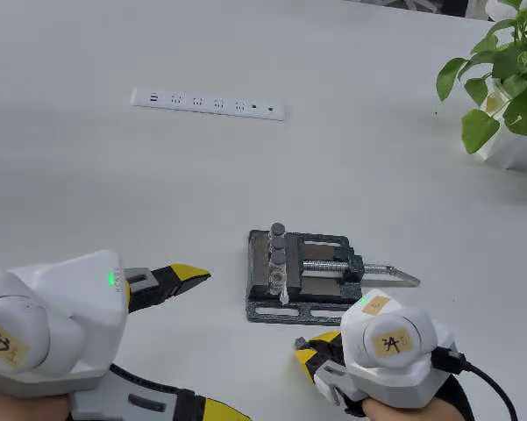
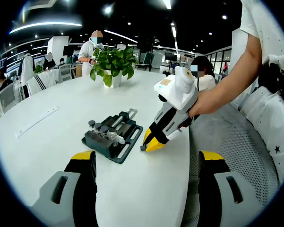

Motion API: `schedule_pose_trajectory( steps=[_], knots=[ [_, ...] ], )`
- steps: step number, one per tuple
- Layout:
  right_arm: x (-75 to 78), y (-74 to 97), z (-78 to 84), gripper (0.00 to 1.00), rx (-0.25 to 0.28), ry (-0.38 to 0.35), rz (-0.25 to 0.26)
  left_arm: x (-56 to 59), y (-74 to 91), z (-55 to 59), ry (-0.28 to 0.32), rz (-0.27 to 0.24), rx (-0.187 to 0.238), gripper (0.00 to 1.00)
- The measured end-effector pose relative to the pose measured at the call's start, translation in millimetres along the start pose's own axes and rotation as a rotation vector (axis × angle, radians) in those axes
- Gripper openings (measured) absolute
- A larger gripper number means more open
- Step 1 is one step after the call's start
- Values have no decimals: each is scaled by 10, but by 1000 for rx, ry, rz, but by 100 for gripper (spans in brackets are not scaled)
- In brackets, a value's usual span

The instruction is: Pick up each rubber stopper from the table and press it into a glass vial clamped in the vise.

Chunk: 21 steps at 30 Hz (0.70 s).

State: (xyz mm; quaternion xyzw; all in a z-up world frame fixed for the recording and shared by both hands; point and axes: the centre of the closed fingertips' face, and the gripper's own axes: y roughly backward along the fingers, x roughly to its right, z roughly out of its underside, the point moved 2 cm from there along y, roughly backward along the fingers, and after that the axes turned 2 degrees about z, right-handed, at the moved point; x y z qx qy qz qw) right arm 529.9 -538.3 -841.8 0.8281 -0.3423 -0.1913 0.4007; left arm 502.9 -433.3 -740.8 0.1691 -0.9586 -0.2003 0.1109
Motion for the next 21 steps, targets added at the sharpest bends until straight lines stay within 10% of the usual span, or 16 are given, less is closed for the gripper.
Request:
schedule_pose_trajectory(
  steps=[11,21],
  knots=[
    [17,65,20,7,12,65,-75,10,-28,6,2,13,-3,87],
    [-29,594,-304,7,167,216,-300,29,-26,-196,-26,43,30,81]
  ],
)
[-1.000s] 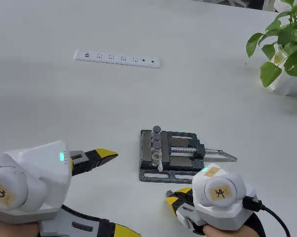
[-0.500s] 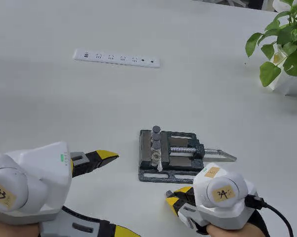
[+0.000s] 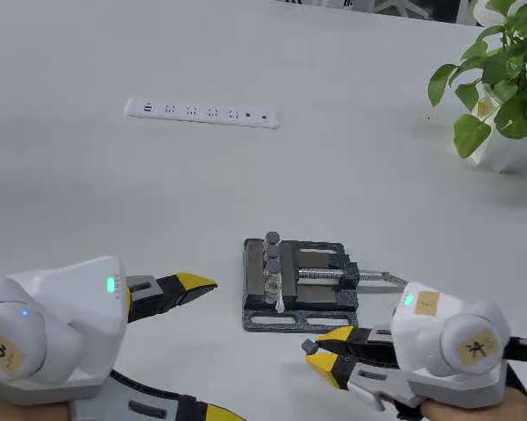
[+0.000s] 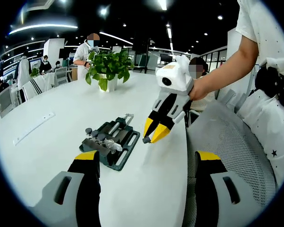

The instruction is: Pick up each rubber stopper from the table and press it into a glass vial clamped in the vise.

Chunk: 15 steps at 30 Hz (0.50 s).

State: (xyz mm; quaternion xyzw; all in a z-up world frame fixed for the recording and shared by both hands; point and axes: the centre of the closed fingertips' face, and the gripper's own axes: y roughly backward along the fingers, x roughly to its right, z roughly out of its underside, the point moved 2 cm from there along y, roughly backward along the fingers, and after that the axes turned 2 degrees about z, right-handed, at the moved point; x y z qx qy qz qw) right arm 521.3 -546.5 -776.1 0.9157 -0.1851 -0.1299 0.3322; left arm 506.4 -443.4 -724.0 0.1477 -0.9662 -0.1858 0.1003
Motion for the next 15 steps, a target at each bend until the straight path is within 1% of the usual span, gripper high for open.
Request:
schedule_pose_trajectory(
  steps=[1,2,3,4,5,7,9,10,12,13,15],
  knots=[
    [-8,49,-45,7,9,12,-16,5,-2,-34,2,4,9,80],
    [-16,97,-79,7,7,30,-28,12,-2,-69,5,10,17,79],
    [-46,166,-137,7,13,55,-62,23,-3,-122,0,19,30,78],
    [-69,208,-189,7,26,67,-83,28,-4,-152,-7,24,35,77],
    [-72,250,-234,7,32,77,-89,34,-6,-179,-10,28,38,77],
    [-123,352,-324,7,36,108,-137,60,-5,-243,-11,51,41,71],
    [-156,435,-415,7,37,132,-157,89,-2,-311,-16,74,49,63],
    [-183,484,-463,7,42,143,-181,99,-2,-355,-15,82,56,62],
    [-202,538,-525,7,44,160,-193,126,1,-438,-17,99,79,61],
    [-242,579,-573,7,47,172,-219,143,7,-499,-20,107,93,60],
    [-272,623,-648,7,59,177,-232,163,14,-574,-25,117,107,55]
  ],
)
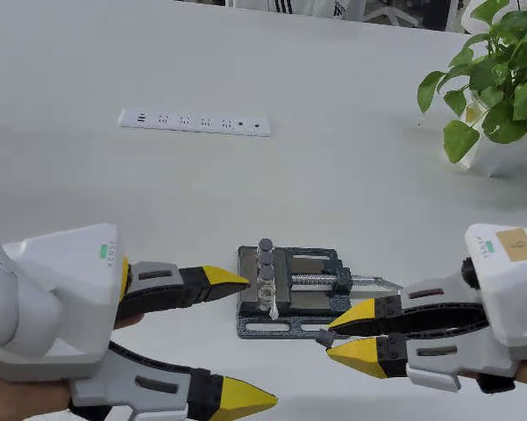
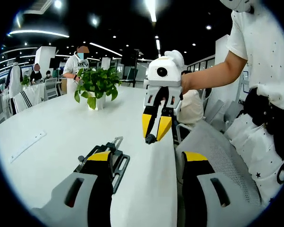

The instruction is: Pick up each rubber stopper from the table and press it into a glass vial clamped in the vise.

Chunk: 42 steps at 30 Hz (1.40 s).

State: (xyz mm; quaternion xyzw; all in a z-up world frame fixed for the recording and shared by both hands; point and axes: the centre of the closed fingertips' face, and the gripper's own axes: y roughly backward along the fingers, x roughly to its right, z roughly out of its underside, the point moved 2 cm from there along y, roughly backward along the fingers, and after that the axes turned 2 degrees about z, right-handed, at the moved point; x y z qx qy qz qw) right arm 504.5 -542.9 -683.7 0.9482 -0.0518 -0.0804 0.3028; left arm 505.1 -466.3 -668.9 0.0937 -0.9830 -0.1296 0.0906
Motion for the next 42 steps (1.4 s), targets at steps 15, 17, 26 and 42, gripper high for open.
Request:
schedule_pose_trajectory(
  steps=[15,17,26,42],
  knots=[
    [-211,102,-391,7,53,70,-107,176,-38,-308,-55,108,38,30],
    [-226,106,-414,7,58,76,-113,193,-46,-318,-60,120,35,26],
    [-292,117,-492,7,80,90,-140,278,-83,-391,-73,165,45,13],
    [-344,101,-491,7,78,111,-157,313,-98,-380,-87,173,33,6]
  ],
)
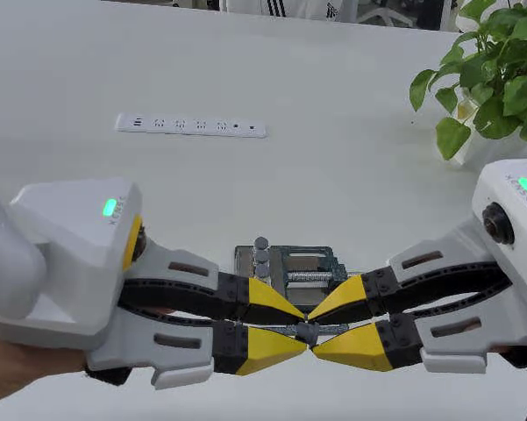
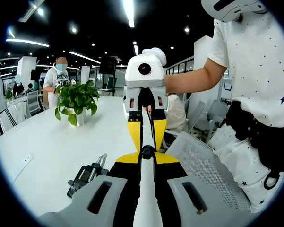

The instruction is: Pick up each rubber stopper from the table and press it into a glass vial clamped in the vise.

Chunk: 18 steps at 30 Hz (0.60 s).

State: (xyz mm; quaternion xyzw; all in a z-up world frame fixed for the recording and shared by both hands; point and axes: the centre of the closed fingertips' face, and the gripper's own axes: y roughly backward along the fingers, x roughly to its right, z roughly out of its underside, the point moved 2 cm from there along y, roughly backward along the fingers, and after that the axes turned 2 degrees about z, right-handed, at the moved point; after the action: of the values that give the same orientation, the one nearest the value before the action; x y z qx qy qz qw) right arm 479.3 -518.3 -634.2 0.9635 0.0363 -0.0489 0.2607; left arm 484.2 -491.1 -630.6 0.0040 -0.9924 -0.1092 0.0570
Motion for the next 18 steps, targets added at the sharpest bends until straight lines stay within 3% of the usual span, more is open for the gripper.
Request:
schedule_pose_trajectory(
  steps=[18],
  knots=[
    [38,21,-5,8,7,-28,35,-44,21,-9,22,-32,26,4]
  ],
)
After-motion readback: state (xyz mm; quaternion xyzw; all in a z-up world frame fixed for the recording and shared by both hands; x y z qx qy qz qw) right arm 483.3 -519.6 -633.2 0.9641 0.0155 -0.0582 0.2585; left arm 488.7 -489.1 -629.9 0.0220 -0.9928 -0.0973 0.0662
